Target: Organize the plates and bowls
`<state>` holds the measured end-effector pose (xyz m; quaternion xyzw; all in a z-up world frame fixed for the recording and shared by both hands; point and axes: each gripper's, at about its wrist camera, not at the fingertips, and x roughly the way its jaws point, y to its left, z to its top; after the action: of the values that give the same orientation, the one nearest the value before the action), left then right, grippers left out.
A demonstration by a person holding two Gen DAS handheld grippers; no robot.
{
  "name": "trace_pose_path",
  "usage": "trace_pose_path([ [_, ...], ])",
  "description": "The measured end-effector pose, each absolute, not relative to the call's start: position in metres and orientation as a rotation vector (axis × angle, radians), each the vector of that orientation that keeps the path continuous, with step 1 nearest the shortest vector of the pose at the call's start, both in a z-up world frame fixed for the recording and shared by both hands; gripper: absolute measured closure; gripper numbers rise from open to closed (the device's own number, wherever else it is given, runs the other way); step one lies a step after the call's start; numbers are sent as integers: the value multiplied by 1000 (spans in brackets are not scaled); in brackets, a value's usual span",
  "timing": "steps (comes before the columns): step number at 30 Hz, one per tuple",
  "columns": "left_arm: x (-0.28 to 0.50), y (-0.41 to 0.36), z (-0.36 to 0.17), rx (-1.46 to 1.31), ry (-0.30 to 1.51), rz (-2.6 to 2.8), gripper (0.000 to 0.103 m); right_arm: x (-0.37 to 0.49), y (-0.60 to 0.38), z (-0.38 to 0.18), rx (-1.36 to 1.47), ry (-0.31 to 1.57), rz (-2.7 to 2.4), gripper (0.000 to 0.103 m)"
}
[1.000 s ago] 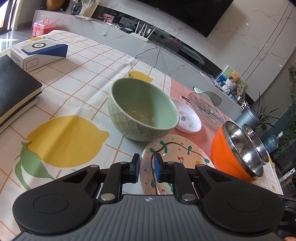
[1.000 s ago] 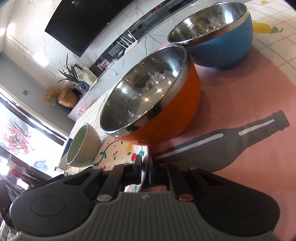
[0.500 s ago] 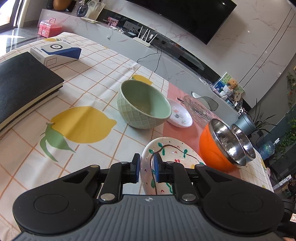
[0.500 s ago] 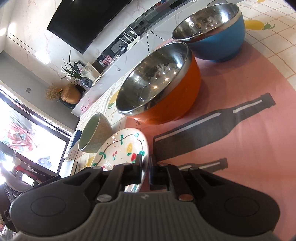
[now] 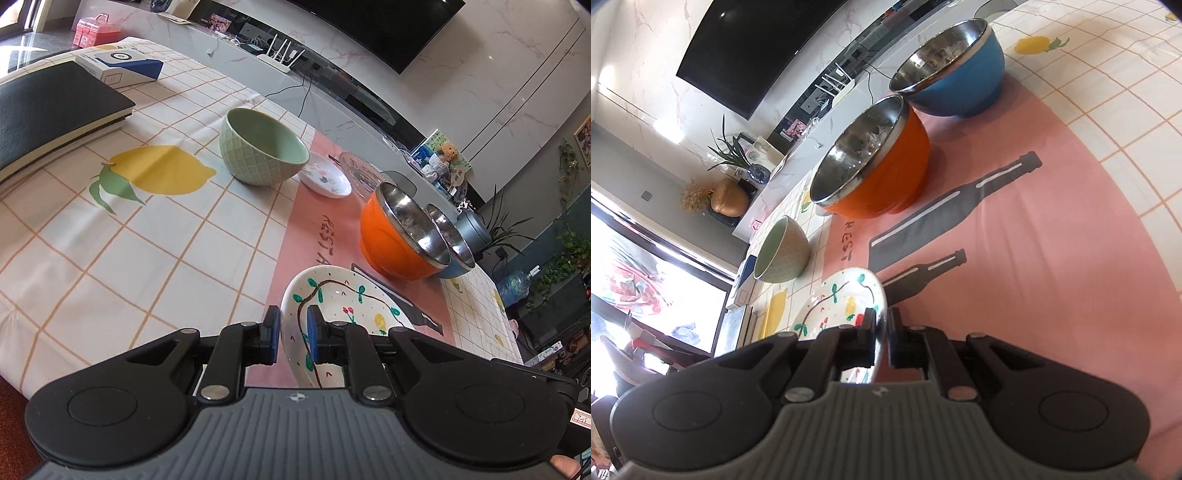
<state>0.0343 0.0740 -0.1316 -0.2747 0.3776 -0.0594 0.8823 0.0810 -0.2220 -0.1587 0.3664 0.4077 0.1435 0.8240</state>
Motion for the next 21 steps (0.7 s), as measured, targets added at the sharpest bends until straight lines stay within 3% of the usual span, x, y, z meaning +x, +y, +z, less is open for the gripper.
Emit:
trace_pose_path([
  [21,29,66,-145,-544,819,-129,86,73,-226,-173,772,927,255,99],
])
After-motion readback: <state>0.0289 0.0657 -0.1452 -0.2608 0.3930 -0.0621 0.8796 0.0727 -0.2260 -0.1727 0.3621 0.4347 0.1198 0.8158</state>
